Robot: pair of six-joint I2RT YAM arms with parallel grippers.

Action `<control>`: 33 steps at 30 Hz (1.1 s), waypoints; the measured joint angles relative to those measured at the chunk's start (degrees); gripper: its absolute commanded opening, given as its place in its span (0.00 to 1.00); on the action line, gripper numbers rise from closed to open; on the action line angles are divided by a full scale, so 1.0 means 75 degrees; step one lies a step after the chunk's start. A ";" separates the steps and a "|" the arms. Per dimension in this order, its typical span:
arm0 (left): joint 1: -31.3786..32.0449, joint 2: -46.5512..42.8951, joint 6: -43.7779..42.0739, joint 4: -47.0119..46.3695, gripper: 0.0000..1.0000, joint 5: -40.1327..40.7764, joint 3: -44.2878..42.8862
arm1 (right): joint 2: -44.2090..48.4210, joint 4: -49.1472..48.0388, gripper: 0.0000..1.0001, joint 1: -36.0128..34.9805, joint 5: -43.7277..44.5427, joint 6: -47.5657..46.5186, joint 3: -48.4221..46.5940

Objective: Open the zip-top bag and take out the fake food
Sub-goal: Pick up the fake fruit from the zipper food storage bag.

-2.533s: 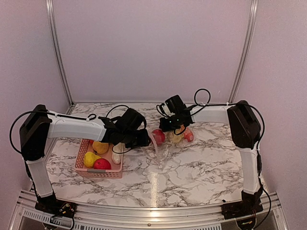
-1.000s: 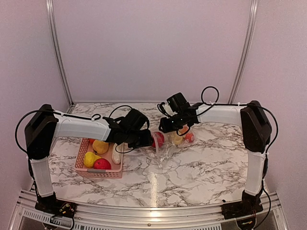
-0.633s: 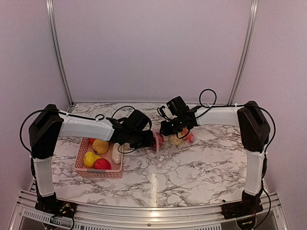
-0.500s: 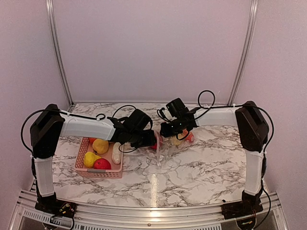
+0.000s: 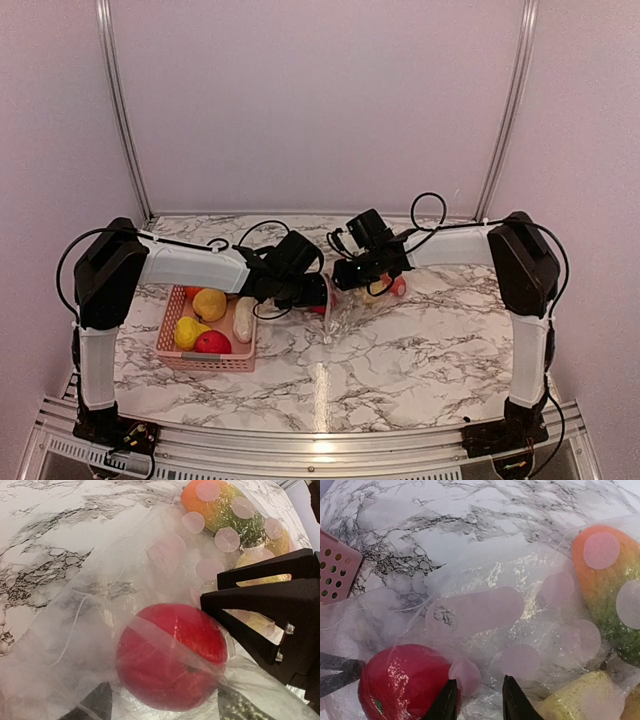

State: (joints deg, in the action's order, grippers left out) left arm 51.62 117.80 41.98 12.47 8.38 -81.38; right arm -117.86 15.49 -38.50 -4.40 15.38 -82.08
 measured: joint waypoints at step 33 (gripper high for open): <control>0.0032 0.0851 -0.0184 0.0251 0.68 0.0527 -0.1067 | 0.0405 -0.1113 0.25 0.0475 -0.0807 0.0318 0.1189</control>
State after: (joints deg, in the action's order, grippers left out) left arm 51.86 124.18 40.60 14.35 12.34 -89.38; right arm -114.83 7.14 -34.94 -10.46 17.76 -73.17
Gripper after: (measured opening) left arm 0.713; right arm 0.262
